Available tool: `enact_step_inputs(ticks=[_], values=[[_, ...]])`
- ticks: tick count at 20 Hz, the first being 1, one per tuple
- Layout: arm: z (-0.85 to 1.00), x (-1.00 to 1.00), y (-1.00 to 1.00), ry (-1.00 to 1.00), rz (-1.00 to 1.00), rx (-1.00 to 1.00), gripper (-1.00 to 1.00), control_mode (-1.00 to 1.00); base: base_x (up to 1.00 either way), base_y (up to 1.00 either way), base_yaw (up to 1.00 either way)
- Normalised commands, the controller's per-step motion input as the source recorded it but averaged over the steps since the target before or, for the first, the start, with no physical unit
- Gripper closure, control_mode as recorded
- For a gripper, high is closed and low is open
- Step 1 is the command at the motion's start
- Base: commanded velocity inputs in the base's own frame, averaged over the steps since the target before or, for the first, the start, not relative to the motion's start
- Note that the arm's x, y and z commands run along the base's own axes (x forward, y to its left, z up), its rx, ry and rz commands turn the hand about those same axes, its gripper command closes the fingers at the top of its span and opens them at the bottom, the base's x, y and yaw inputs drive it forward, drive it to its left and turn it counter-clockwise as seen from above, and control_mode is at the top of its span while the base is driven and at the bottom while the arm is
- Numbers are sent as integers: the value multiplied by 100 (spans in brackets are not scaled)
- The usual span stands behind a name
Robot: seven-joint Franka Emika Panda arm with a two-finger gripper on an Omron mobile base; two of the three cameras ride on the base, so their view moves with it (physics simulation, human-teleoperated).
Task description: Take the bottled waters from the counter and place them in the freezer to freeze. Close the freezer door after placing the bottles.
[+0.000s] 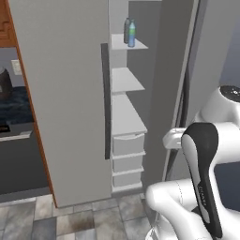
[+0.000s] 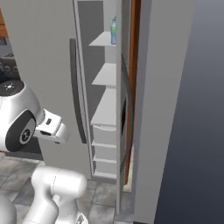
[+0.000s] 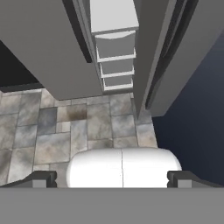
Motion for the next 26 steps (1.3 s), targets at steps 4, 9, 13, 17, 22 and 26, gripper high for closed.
enact_step_inputs(ticks=[4, 9, 13, 17, 22, 26], values=[[0, 0, 0, 0, 0, 0, -100, 100, 0, -36, 0], [0, 0, 0, 0, 0, 0, -100, 100, 0, -39, 1], [0, 0, 0, 0, 0, 0, -100, 100, 2, -39, 3], [0, 0, 0, 0, 0, 0, -100, 100, 9, -31, 4], [0, 0, 0, 0, 0, 0, -100, 100, 8, -27, 3], [0, 0, 0, 0, 0, 0, -100, 100, 21, -28, 1]])
